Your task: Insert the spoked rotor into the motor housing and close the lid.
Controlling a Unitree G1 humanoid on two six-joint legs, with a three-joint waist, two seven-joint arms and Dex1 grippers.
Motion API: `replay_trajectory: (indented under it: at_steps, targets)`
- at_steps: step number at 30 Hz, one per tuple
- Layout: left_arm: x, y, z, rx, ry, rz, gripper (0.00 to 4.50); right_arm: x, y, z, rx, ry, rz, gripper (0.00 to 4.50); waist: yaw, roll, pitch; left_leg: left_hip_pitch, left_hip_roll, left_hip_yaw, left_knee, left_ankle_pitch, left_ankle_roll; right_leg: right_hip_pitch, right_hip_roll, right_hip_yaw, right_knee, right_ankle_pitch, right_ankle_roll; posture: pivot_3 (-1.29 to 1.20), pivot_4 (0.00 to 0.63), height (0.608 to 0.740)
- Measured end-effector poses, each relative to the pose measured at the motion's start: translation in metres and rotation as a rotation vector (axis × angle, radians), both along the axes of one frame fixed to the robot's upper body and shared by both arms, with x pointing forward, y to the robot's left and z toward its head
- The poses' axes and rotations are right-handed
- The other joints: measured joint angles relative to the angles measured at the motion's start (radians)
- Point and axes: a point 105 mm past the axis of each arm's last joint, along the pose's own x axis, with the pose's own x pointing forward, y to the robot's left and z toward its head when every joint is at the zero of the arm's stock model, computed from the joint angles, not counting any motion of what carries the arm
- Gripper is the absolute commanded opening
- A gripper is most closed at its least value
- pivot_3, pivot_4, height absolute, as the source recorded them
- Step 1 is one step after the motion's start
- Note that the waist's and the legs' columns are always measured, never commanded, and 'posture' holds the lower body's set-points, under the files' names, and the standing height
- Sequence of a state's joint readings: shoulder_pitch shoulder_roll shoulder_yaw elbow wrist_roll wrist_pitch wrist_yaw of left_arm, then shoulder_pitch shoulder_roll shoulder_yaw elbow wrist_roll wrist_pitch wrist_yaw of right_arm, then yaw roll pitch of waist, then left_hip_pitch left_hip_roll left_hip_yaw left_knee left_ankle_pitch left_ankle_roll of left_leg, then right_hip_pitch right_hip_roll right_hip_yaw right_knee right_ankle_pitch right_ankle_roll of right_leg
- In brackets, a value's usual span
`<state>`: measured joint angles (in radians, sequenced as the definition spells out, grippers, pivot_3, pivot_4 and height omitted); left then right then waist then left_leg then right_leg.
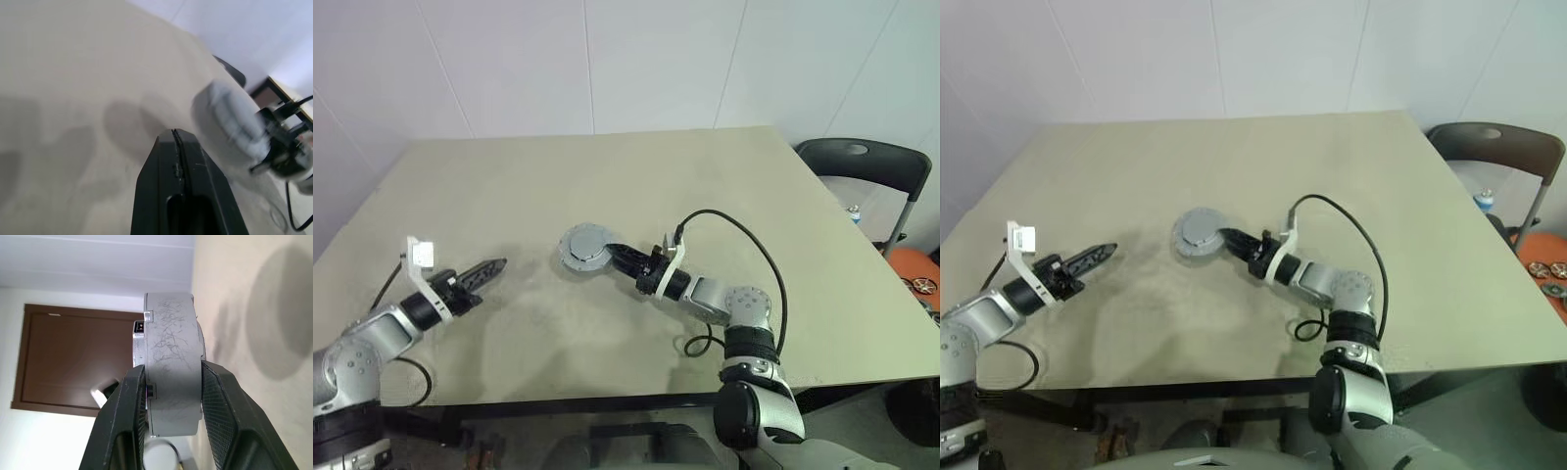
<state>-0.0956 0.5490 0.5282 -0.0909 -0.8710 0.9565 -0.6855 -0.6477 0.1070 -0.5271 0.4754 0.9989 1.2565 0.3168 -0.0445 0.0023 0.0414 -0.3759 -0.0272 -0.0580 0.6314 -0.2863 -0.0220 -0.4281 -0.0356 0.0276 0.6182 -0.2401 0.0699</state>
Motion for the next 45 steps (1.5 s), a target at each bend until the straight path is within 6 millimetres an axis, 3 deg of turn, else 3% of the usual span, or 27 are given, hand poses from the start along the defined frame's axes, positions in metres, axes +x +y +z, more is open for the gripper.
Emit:
replay_trajectory:
  at_steps: [5, 9, 17, 24, 32, 38, 45]
  targets:
    - [-0.007, -0.006, -0.017, -0.047, 0.045, 0.013, 1.88, 0.004, 0.004, 0.010, 0.006, -0.019, 0.010, 1.42, 0.000, -0.001, 0.000, 0.001, 0.000, 0.000, 0.000, 0.001, -0.002, 0.001, 0.000, 0.000, 0.001, 0.000, 0.000, 0.00, 0.000, 0.740]
    - [-0.004, -0.021, -0.023, -0.101, 0.054, -0.003, 1.88, 0.004, 0.003, 0.004, -0.011, 0.006, 0.009, 1.42, 0.001, -0.001, 0.000, 0.001, -0.001, 0.000, 0.001, 0.002, -0.003, 0.001, -0.001, 0.000, 0.002, 0.000, 0.000, 0.00, 0.000, 0.740]
    - [0.005, -0.039, -0.008, -0.183, 0.009, -0.058, 1.88, 0.005, 0.001, 0.001, -0.034, 0.011, 0.005, 1.42, -0.001, -0.001, -0.001, 0.002, -0.001, 0.000, 0.002, 0.002, -0.004, 0.000, 0.000, 0.000, 0.007, 0.000, 0.000, 0.00, 0.000, 0.740]
    - [0.009, -0.053, -0.017, -0.218, 0.040, -0.102, 1.88, 0.006, 0.002, 0.000, -0.048, 0.009, -0.001, 1.42, -0.001, -0.001, -0.001, 0.002, -0.001, 0.000, 0.010, 0.002, -0.003, 0.001, 0.003, 0.000, 0.013, 0.000, 0.000, 0.00, 0.000, 0.740]
    - [0.010, -0.053, -0.019, -0.230, 0.040, -0.099, 4.41, 0.009, -0.003, -0.003, -0.079, 0.009, -0.019, 1.42, -0.001, -0.001, -0.001, 0.002, -0.001, 0.000, 0.015, 0.002, -0.003, 0.003, 0.004, 0.000, 0.014, 0.001, -0.001, 0.00, 0.000, 0.740]
    - [0.012, -0.056, -0.020, -0.266, 0.042, -0.100, 4.46, 0.010, -0.006, -0.009, -0.101, 0.026, -0.023, 1.42, 0.000, -0.001, -0.001, 0.002, -0.001, 0.000, 0.015, 0.002, -0.003, 0.003, 0.004, 0.000, 0.014, 0.001, -0.001, 0.00, 0.000, 0.740]
    - [0.034, -0.085, -0.027, -0.396, 0.063, -0.121, 4.46, 0.009, -0.005, -0.014, -0.109, 0.044, -0.014, 1.42, 0.000, -0.003, -0.002, 0.002, -0.001, 0.000, 0.017, 0.002, -0.003, 0.004, 0.005, 0.000, 0.014, 0.001, 0.000, 0.00, 0.000, 0.740]
